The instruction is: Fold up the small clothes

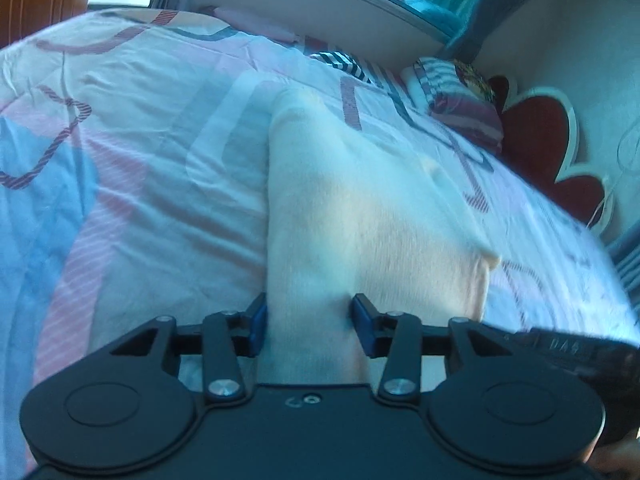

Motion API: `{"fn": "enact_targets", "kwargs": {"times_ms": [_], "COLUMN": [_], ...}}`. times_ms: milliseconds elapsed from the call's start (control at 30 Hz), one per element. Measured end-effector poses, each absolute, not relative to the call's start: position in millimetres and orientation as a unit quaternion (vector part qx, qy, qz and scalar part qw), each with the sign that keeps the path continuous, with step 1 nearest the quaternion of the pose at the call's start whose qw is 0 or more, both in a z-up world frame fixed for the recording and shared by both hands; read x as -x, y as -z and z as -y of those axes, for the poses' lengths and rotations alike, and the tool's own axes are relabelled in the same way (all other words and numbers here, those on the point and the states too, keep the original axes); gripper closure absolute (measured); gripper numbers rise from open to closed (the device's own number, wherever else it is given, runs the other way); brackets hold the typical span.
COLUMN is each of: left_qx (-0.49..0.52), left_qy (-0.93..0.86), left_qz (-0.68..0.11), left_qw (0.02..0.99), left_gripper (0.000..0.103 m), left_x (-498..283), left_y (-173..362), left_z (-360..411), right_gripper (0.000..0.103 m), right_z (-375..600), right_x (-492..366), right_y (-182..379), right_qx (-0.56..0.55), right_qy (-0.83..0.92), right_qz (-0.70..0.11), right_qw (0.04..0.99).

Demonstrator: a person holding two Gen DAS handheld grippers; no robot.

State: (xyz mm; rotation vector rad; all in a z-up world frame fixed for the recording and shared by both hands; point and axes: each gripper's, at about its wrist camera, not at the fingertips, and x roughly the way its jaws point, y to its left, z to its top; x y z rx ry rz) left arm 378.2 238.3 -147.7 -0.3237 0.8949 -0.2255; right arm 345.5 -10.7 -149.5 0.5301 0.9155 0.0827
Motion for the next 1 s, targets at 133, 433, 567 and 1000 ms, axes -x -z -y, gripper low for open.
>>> {"fn": "enact_targets", "kwargs": {"times_ms": [133,433,567,1000], "left_qx": [0.138,0.104,0.091,0.05], "left_qy": [0.104,0.102,0.106,0.079], "left_qz": [-0.428,-0.431,-0.432,-0.455], "left_qw": [0.887,0.89,0.891,0.886], "left_gripper": [0.056,0.042,0.028,0.001], "left_x": [-373.4,-372.7,-371.6,-367.2], "left_y": [146.2,142.7,142.6,145.3], "left_z": [-232.3,-217.8,-211.5,-202.8], "right_gripper": [0.09,0.09,0.091,0.091], "right_z": [4.5,-4.5,-12.3,-1.8], "right_x": [-327.4,-307.5,-308.5,-309.2], "right_y": [136.9,143.7,146.6,150.6], "right_qx": [-0.252,-0.212,-0.178,-0.178], "right_qy": [-0.049,-0.037,-0.031,-0.025], "right_qz": [-0.418,-0.436,-0.436,-0.437], "right_qw": [0.871,0.874,0.882,0.881]}}
